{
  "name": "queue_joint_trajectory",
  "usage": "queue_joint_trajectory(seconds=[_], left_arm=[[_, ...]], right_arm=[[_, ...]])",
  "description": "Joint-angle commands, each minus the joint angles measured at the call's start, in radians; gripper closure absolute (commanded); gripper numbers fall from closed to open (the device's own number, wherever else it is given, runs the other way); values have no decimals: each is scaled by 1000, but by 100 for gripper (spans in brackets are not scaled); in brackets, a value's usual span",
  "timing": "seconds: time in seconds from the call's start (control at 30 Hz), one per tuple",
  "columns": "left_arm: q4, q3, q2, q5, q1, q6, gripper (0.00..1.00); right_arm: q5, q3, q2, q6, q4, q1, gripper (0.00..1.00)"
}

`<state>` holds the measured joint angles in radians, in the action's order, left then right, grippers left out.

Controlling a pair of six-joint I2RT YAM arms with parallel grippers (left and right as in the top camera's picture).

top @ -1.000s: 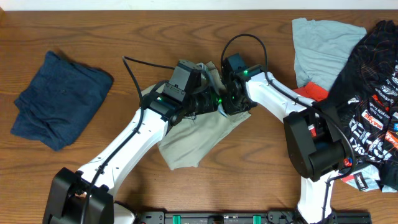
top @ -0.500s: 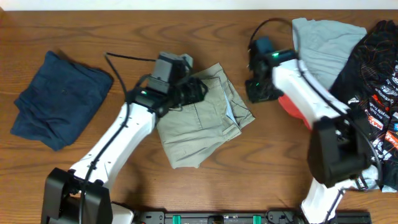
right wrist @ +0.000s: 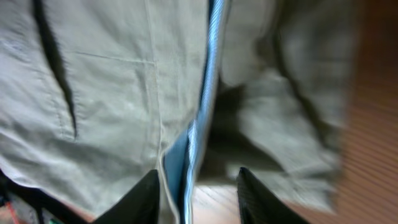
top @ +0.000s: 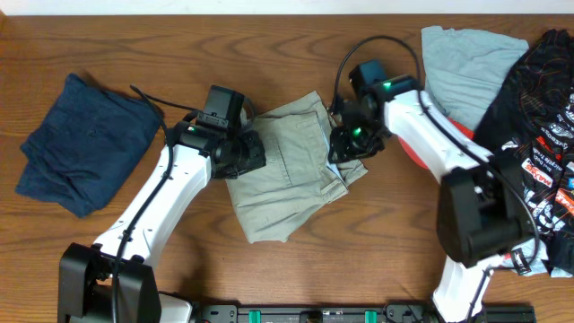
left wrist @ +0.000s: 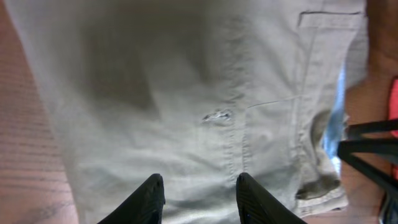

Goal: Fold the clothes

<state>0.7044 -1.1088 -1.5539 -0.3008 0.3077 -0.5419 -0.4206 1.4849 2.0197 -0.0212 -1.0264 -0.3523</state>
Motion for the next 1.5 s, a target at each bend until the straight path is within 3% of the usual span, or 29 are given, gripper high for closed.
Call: queue_joint_trajectory(seconds=[0.0, 0.07, 0.17, 0.33, 0.43, 0.57, 0.77, 0.9, 0.93, 0.97, 1.03, 1.07, 1.1, 1.17, 1.27, 1.47], left_arm=[[14, -19, 9, 42, -5, 14, 60], [14, -19, 9, 42, -5, 14, 60], [17, -19, 9, 43, -5, 14, 59], [47, -19, 7, 100, -5, 14, 59], [49, -8, 5, 111, -5, 14, 59], [50, 1, 5, 111, -4, 14, 59], [50, 5, 5, 112, -4, 14, 59], [50, 5, 5, 111, -4, 14, 59], [50, 5, 5, 111, -4, 14, 59], [50, 5, 5, 111, -4, 14, 59], [49, 5, 5, 111, -4, 14, 59], [48, 5, 5, 111, -4, 14, 59], [44, 5, 5, 111, -4, 14, 59], [23, 5, 5, 111, -4, 15, 58], [-55, 5, 5, 111, -4, 40, 50], [-317, 5, -6, 138, -5, 158, 44]], right_arm=[[-174, -9, 57, 89, 3, -14, 67], [-269, -9, 72, 144, 3, -18, 73], [-394, -8, 72, 239, 0, -19, 97], [-585, 59, 48, 434, -105, 2, 99], [-570, 150, 22, 483, -163, 23, 99], [-356, 257, -3, 410, -166, 31, 99], [342, 249, 0, 136, -151, 31, 99], [434, 143, 3, 100, -114, 35, 99], [417, 114, 3, 101, -103, 35, 98], [402, 89, 3, 101, -93, 35, 91], [390, 34, 3, 101, -73, 31, 59], [391, 14, 3, 101, -67, 30, 48], [396, -3, 3, 101, -64, 31, 44], [415, -14, 3, 84, -68, 32, 42], [538, -9, -7, -44, -75, 34, 41], [596, 42, -92, -167, -114, 33, 37]])
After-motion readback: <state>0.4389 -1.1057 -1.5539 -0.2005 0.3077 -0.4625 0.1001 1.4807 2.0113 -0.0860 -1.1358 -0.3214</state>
